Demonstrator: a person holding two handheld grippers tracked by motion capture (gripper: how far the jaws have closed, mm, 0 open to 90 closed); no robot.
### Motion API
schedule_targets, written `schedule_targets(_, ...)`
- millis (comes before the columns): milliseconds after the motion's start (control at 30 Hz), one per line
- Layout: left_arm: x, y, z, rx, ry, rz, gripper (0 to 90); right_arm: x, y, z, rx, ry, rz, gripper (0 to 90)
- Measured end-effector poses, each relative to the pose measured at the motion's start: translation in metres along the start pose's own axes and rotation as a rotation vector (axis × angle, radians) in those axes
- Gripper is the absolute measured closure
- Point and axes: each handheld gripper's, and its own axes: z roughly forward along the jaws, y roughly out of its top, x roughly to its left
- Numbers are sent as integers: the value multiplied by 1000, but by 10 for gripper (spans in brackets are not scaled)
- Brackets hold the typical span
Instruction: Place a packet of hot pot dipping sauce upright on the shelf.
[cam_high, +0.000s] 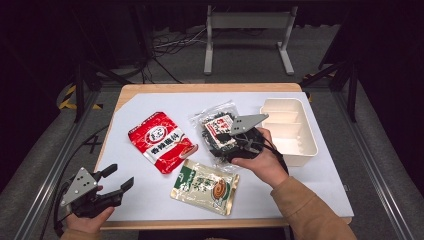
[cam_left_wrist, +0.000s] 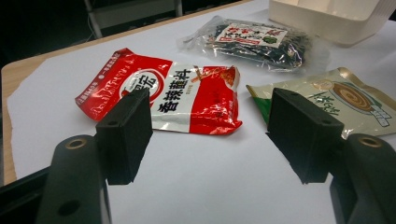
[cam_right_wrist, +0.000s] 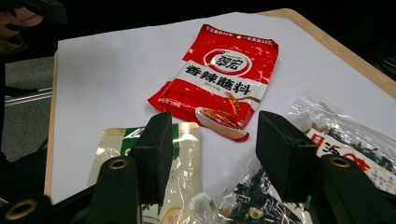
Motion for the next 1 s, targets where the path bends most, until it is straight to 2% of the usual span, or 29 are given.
schedule_targets(200,2,0,1,-1,-2,1,311,-1,9,15,12,42,-2,445)
schedule_targets(400,3,0,2,-1,-5,-7,312,-6,17,34,51,102,16,434)
schedule_targets(733,5,0,5,7,-13,-8,311,-13,20,70,138,166,31,401)
schedule_targets(933,5,0,6,11,-17,-8,311,-15,16,94,225,198,33,380)
schedule_targets(1000,6,0,7,10,-20,-5,311,-15,16,96,237,202,35,376)
